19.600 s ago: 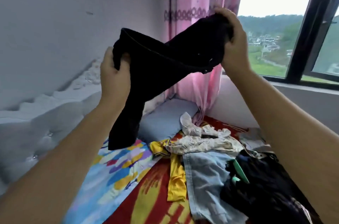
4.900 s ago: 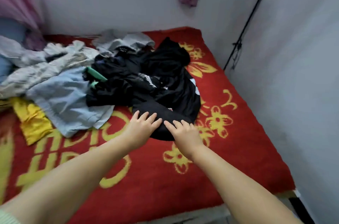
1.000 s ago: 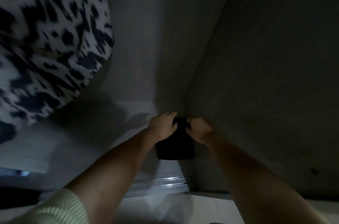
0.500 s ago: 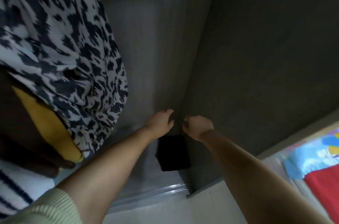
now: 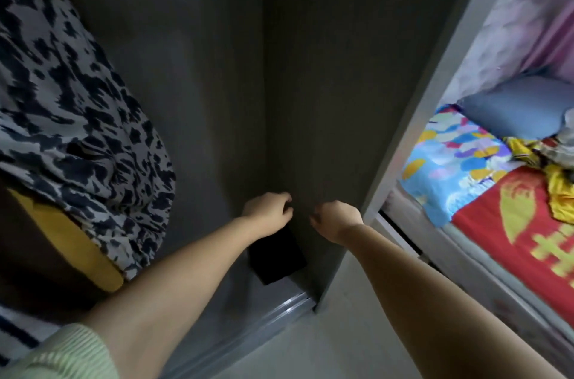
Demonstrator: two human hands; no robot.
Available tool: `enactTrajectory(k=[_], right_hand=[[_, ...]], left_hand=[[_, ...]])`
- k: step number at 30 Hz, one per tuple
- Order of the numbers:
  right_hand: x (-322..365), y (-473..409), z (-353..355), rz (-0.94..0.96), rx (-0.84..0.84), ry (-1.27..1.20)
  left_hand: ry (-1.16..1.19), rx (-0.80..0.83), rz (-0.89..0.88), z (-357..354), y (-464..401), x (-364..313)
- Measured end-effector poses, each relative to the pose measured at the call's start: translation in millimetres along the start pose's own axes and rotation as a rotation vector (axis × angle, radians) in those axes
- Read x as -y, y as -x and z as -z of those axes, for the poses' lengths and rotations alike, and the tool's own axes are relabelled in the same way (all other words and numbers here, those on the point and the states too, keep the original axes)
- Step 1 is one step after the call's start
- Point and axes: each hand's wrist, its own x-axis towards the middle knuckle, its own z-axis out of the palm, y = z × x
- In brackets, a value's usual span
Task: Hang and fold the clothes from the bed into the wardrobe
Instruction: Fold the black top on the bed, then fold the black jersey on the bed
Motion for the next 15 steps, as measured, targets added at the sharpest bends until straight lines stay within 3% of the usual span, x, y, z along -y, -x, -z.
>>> enactTrajectory(k=[7, 15], right_hand=[[-77, 59, -2, -0.109, -0.011, 0.001], [-225, 181, -7, -0.316, 0.007, -0.044]], left_hand=[[-0.144, 0.169, -0.117, -25, 8, -89], [-0.147, 0.236, -0.226, -92, 20, -249]])
